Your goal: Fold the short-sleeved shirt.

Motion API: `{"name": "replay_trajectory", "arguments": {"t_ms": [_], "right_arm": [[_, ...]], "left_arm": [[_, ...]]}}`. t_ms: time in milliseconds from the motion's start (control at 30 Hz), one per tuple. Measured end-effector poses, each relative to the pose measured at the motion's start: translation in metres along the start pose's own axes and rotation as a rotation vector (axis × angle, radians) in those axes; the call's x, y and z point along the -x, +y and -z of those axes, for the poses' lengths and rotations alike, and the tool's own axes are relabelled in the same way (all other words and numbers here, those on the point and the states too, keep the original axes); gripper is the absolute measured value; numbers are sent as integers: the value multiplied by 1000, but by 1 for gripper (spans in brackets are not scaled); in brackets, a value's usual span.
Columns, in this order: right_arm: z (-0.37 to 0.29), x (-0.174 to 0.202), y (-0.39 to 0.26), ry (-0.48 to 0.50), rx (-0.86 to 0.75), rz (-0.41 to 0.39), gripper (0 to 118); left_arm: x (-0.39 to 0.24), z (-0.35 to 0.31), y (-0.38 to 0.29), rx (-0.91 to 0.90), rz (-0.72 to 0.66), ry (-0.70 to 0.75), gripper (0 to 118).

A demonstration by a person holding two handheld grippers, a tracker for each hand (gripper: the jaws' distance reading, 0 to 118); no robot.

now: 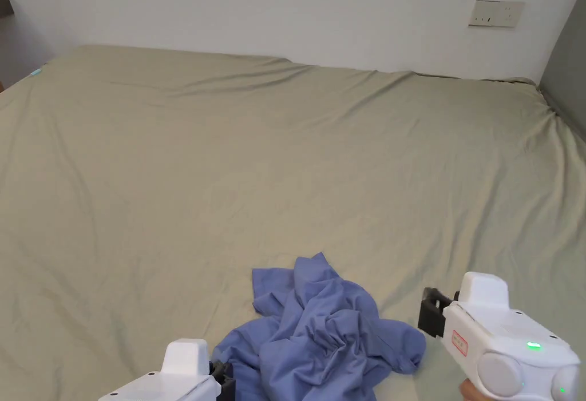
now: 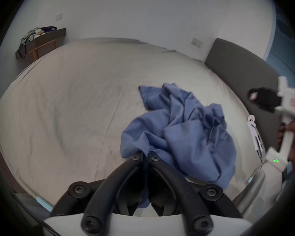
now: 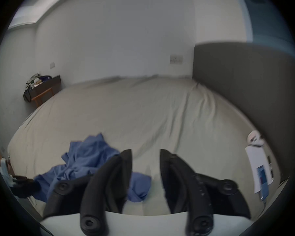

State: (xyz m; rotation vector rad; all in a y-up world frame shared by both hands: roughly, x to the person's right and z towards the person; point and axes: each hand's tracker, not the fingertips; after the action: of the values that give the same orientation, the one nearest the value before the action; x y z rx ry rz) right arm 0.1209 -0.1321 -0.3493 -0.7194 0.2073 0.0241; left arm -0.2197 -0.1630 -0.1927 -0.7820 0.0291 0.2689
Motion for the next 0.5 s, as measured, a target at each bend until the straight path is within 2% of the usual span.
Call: {"name": "replay_trajectory", "arguments": {"t_ms": [33,100,167,200,300,333,367,400,433,467,500], "right_arm": [[17,-1,-2,8,60,7,77],[46,-1,-7,9,162,1,81],[70,-1,-15,17,244,4,101],[79,1,-20,15,263,-11,104],[96,9,-33,9,312,-65,102],[98,11,-37,21,313,-58,98],[99,10,-39,39,317,-46,89],[95,9,-37,84,307,1,77],[91,9,-35,66,306,4,68],[82,14,-34,68,304,1,51],[78,15,-31,96,289,-13,12]], "left_arm": [[1,-2,3,-13,-1,-22,4],[0,-3,7,-26,8,-35,4],[-1,-2,9,-34,22,-46,4],[-2,-1,9,-35,33,-47,4],[-4,1,9,-33,43,-56,4],[-4,1,9,-33,43,-58,4],[-4,1,10,-34,42,-59,4],[-3,2,10,-34,37,-61,4],[-2,1,10,-35,31,-64,4],[-2,1,10,-37,25,-66,4],[-1,1,11,-39,15,-68,4]]}}
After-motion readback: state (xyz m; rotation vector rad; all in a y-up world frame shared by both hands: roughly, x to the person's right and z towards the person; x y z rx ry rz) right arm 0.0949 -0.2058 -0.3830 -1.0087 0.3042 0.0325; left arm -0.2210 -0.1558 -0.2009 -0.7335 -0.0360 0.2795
